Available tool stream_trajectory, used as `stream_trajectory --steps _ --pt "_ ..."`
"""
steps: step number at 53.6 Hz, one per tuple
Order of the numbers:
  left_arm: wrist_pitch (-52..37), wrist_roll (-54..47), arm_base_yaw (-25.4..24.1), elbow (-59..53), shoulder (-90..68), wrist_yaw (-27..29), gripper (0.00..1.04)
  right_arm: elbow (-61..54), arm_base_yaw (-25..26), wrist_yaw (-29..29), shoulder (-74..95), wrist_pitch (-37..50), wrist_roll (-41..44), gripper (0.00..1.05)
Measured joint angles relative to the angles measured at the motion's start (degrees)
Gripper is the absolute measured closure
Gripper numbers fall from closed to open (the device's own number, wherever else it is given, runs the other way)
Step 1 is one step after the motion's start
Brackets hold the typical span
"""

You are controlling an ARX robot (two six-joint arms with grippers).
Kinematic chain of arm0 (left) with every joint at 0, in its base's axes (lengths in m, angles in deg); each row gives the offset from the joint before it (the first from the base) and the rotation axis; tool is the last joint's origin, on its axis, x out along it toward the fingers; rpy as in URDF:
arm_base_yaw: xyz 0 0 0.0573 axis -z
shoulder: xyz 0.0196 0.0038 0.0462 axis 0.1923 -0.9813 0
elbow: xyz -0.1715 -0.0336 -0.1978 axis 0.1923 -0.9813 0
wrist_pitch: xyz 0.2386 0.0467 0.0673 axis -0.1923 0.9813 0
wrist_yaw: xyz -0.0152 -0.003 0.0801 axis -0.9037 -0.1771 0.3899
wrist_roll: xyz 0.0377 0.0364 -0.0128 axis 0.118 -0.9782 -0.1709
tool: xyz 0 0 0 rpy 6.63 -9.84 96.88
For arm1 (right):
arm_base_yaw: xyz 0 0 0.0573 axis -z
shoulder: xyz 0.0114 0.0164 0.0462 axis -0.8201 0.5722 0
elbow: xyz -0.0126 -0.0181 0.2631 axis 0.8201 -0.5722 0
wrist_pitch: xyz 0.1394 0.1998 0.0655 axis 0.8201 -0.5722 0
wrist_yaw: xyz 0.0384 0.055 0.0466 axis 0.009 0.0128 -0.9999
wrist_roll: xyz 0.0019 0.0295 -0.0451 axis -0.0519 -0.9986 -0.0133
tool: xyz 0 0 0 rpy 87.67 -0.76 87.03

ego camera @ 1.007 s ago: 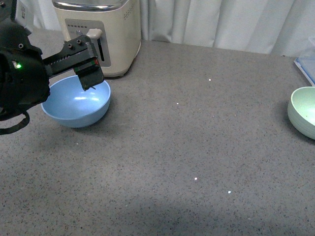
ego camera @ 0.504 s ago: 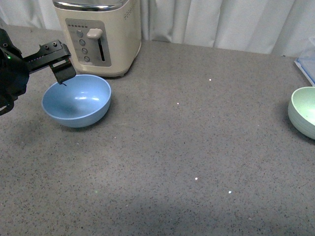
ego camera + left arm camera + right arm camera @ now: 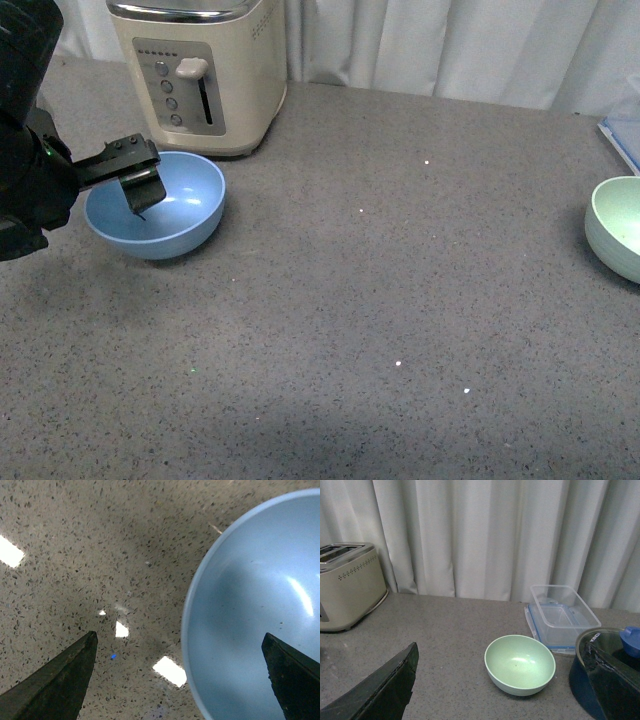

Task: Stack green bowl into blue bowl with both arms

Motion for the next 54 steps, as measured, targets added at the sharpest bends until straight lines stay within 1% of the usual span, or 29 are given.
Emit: stream_trajectory --steps 4,18,19,25,27,34,41,54 --pt "1.6 0.3 -0.2 0.5 -0.7 -0.1 0.06 0.0 0.0 0.0 0.0 0.0 0.0 0.09" --pt "2.0 0.3 -0.4 1.0 -1.4 0.0 0.06 0.0 0.0 0.0 0.0 0.0 0.0 0.09" --pt "2.1 0.2 -0.4 1.0 -1.4 0.0 0.08 0.0 0.0 0.0 0.0 0.0 0.0 0.09" --pt "2.3 0.3 -0.4 1.2 -1.4 -0.2 0.26 0.0 0.0 0.0 0.0 0.0 0.0 0.09" --pt "2.5 0.3 -0.4 1.2 -1.4 -0.3 0.29 0.0 0.0 0.0 0.0 0.0 0.0 0.09" --pt "3.1 0.6 -0.3 1.3 -1.4 -1.0 0.49 0.0 0.0 0.0 0.0 0.0 0.0 0.09" --pt "3.7 1.2 -0.3 1.4 -1.4 -1.2 0.65 0.0 0.0 0.0 0.0 0.0 0.0 0.09" --pt "4.9 2.4 -0.4 1.9 -1.4 -1.5 1.0 0.0 0.0 0.0 0.0 0.0 0.0 0.09"
